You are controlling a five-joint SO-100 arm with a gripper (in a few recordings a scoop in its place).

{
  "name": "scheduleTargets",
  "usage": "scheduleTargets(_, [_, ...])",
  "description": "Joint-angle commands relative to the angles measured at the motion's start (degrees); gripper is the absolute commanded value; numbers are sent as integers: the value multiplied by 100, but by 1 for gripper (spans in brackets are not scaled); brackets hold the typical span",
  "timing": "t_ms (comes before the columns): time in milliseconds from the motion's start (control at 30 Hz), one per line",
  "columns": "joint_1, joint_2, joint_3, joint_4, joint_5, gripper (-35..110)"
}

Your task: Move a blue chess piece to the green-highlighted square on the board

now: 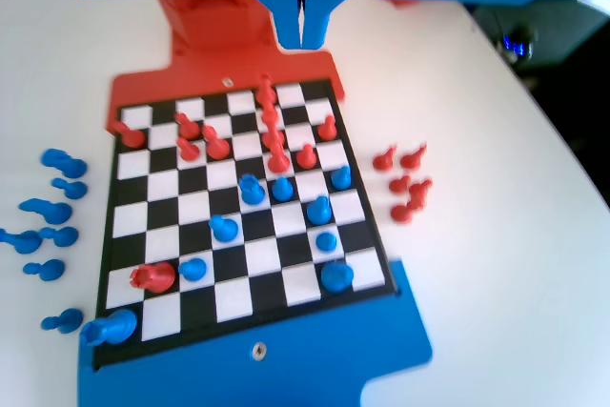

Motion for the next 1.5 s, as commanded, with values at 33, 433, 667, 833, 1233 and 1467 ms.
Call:
scheduleTargets(33, [202, -633, -598, -9, 237, 1])
scheduleTargets(433, [668, -2285, -1143, -686, 896, 1])
scheduleTargets(667, [773, -3217, -1696, -1046, 1389, 1])
scheduleTargets(833, [703, -3551, -1767, -1415, 1705, 2])
scheduleTargets(1233, [448, -3709, -1116, -2241, 2021, 9])
scheduleTargets(1467, [448, -3709, -677, -2628, 1995, 11])
